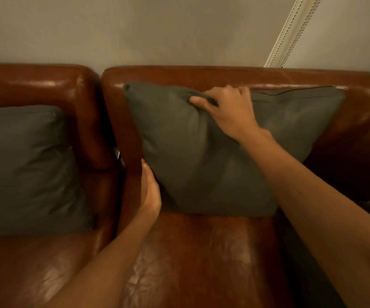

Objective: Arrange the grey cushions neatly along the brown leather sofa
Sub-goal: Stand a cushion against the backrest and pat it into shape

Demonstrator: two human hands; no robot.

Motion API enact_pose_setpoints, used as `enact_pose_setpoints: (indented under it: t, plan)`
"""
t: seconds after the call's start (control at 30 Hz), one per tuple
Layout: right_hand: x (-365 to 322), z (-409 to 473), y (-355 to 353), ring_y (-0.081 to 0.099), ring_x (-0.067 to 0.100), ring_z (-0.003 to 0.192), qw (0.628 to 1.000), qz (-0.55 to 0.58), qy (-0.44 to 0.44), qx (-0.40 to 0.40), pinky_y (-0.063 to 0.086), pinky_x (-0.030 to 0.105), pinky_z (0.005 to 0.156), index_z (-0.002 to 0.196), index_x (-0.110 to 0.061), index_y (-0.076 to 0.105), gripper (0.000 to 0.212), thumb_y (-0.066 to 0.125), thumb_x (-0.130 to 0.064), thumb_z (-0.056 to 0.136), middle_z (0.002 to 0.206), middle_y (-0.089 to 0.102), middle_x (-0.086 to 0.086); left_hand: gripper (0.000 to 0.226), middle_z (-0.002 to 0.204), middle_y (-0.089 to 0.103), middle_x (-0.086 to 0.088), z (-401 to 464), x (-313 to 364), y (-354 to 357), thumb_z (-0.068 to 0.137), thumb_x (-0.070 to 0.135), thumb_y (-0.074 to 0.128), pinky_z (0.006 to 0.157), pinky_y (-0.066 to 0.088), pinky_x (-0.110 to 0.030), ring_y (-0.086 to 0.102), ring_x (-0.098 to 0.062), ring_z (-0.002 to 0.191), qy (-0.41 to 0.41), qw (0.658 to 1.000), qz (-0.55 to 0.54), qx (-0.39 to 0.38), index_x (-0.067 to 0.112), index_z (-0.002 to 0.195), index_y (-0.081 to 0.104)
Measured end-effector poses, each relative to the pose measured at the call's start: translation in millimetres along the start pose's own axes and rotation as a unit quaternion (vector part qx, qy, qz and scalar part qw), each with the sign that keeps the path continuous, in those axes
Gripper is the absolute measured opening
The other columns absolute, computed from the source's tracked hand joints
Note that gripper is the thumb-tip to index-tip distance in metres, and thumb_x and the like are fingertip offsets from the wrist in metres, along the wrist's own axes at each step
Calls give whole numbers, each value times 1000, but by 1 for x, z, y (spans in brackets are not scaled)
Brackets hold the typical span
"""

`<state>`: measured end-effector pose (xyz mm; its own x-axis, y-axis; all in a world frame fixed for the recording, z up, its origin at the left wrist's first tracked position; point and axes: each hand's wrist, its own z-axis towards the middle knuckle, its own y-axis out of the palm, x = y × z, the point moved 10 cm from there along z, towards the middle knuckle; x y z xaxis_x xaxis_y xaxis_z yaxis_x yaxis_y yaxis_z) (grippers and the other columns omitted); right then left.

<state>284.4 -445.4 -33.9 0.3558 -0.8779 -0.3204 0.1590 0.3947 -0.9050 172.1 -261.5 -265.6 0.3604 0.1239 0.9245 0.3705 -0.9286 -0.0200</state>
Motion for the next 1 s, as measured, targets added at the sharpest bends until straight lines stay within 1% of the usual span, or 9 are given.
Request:
enact_pose_setpoints:
  t: [0.07,0.17,0.27,0.37,0.47,0.53,0.6,0.77,1.0]
  plan:
    - [9,-12,31,57,24,111,999,10,5,-50,26,41,96,118,-31,68,44,40,-58,97,118,69,-2,82,161,18,12,-3,-19,3,84,76,19,123,15,-39,17,-10,148,-34,999,-3,-11,35,154,19]
    - [25,-36,60,51,17,127,997,40,10,-70,21,41,107,128,-29,62,47,43,-58,97,132,62,-6,69,160,21,11,-4,-13,7,95,66,17,122,15,-35,19,-10,147,-42,998,-42,-7,31,154,20]
    - [30,-41,56,39,16,140,995,91,5,-47,14,44,118,132,-25,60,46,47,-52,97,139,57,-4,73,161,21,9,-1,33,9,95,67,25,122,16,-35,19,-9,147,57,997,-50,7,26,155,19]
    - [42,-56,23,28,18,146,996,25,31,85,2,49,121,132,-23,60,41,42,-44,102,144,52,0,78,165,2,0,-17,97,8,97,60,32,123,5,-36,4,-13,150,191,977,43,81,21,156,0]
    - [73,-95,12,15,21,151,984,-71,98,132,-5,53,119,143,-26,48,45,33,-43,104,157,36,1,85,164,-1,-9,-40,150,29,92,67,33,117,-4,-50,-4,-26,151,337,887,284,140,19,156,2]
    - [99,-115,16,6,22,152,977,-94,147,119,-7,58,118,149,-29,37,49,27,-45,105,162,23,0,79,164,3,-9,-44,150,56,93,68,29,113,-9,-60,-4,-31,150,406,794,437,114,25,156,5]
    - [114,-121,19,3,23,152,974,-93,169,115,-7,60,117,152,-30,30,52,21,-49,104,164,17,0,74,164,4,-6,-38,139,70,93,70,25,111,-8,-67,-4,-33,149,422,747,507,88,34,155,4]
    - [119,-104,27,5,26,152,973,-94,162,133,-6,60,117,154,-32,23,55,15,-52,103,164,15,2,67,164,5,-6,-12,140,78,94,71,19,109,-3,-73,-2,-37,149,402,730,544,94,42,153,8]
    - [129,-85,36,12,26,151,967,-104,163,165,-4,58,117,152,-30,30,54,17,-48,103,162,23,3,66,164,8,-6,8,143,89,95,69,14,109,-4,-72,2,-38,149,395,729,547,114,39,154,10]
